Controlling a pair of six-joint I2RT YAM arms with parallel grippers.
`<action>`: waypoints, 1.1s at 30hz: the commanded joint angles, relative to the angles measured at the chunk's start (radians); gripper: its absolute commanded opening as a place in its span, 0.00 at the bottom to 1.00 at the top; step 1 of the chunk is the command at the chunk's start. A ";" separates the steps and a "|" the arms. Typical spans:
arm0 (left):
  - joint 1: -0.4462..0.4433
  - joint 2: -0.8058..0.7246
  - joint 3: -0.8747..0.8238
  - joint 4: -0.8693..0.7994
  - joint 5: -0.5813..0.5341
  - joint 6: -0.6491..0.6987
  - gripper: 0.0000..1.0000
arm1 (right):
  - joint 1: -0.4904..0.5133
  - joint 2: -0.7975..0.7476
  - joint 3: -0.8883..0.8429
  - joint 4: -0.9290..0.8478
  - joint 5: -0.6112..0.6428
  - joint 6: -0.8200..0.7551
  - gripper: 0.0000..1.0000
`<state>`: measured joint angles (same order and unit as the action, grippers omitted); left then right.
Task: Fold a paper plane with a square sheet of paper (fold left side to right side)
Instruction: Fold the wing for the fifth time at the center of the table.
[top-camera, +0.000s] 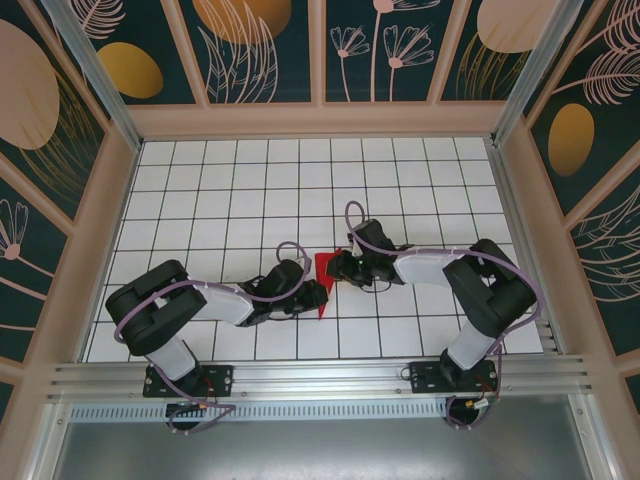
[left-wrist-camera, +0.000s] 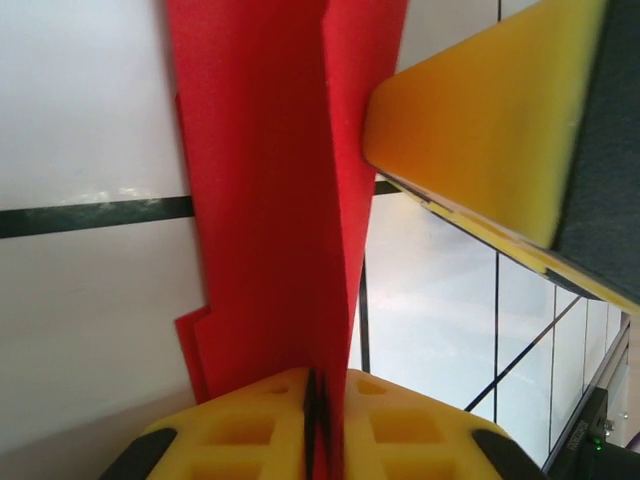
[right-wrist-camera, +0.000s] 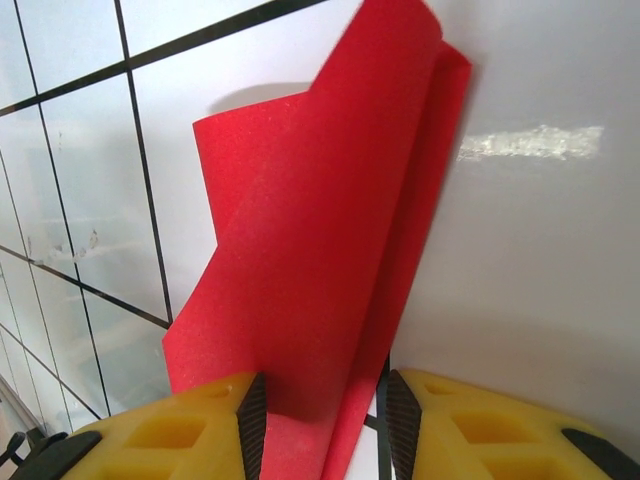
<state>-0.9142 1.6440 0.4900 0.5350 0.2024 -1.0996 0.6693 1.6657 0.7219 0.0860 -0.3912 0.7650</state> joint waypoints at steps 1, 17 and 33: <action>0.007 -0.019 -0.011 -0.009 0.001 0.000 0.21 | 0.013 0.059 0.016 -0.040 0.014 0.003 0.41; 0.075 -0.183 -0.019 -0.101 0.020 0.032 0.40 | 0.013 0.086 0.025 -0.041 0.004 -0.002 0.40; 0.215 -0.009 0.053 0.001 0.187 0.052 0.34 | 0.013 0.085 0.025 -0.038 -0.002 -0.009 0.40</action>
<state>-0.7074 1.5993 0.5144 0.4782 0.3439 -1.0611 0.6682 1.6825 0.7483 0.0467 -0.3935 0.7650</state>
